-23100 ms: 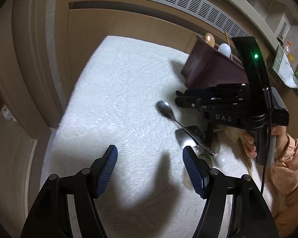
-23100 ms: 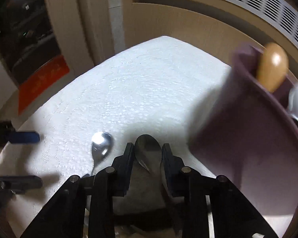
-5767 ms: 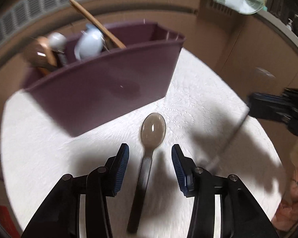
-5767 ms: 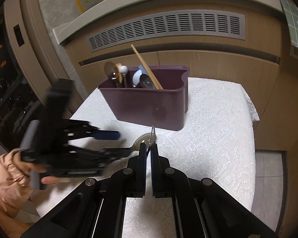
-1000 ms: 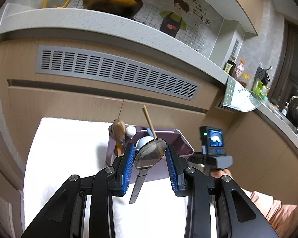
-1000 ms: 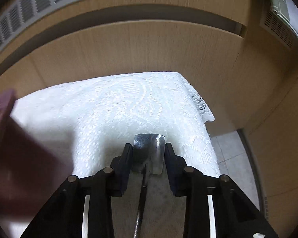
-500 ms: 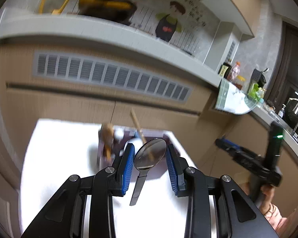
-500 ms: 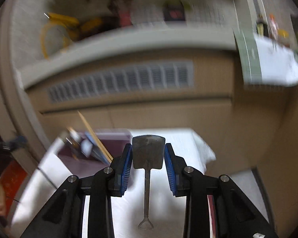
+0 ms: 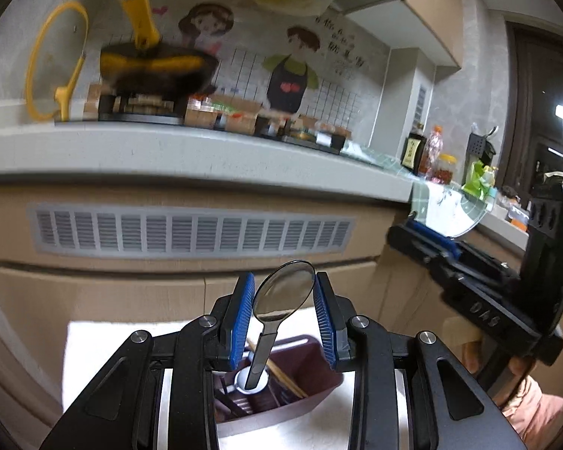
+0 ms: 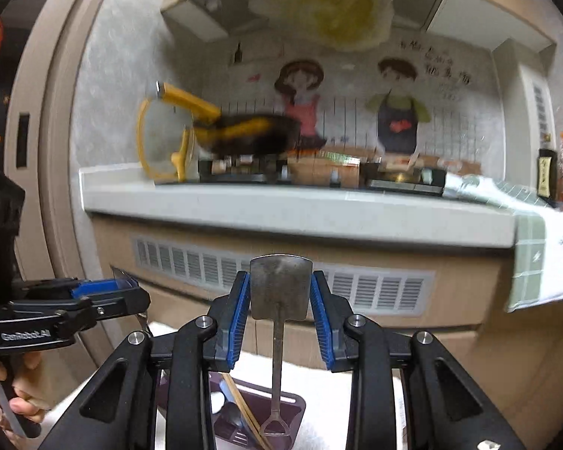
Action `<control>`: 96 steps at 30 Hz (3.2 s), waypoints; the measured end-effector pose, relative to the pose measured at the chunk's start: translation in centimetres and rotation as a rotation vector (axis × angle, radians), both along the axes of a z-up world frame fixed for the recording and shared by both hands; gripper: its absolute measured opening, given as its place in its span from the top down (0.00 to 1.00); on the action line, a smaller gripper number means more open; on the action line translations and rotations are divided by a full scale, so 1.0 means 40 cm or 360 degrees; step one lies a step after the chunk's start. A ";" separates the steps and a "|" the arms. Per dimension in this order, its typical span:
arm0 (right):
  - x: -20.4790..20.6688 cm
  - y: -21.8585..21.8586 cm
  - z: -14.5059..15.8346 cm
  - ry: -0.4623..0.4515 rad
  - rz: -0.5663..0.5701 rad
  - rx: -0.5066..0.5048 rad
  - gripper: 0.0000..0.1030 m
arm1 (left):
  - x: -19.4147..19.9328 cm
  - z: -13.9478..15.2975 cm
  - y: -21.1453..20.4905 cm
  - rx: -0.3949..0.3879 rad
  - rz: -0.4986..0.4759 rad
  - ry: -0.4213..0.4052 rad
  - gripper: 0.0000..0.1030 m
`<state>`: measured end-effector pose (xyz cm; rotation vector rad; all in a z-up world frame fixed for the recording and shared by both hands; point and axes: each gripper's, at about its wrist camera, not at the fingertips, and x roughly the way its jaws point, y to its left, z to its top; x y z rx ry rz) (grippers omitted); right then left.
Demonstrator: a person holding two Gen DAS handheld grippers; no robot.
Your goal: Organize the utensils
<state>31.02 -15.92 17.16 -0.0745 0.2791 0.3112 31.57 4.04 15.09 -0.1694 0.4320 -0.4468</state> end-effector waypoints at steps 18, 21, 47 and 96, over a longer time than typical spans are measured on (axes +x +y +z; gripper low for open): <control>0.025 -0.021 -0.207 0.0344 0.0000 0.0025 0.32 | 0.016 -0.187 0.021 -0.0016 0.0060 0.0260 0.44; -0.040 -0.039 -0.203 0.0364 -0.0013 0.0058 0.24 | -0.068 -0.182 0.021 0.0020 0.0123 0.0219 0.31; -0.510 -0.084 -0.332 0.0365 -0.0303 -0.0051 0.01 | -0.580 -0.284 -0.051 0.0432 0.0559 0.0157 0.00; -0.518 -0.105 -0.328 0.0368 -0.0259 -0.0022 0.01 | -0.588 -0.274 -0.063 0.0463 0.0551 0.0166 0.00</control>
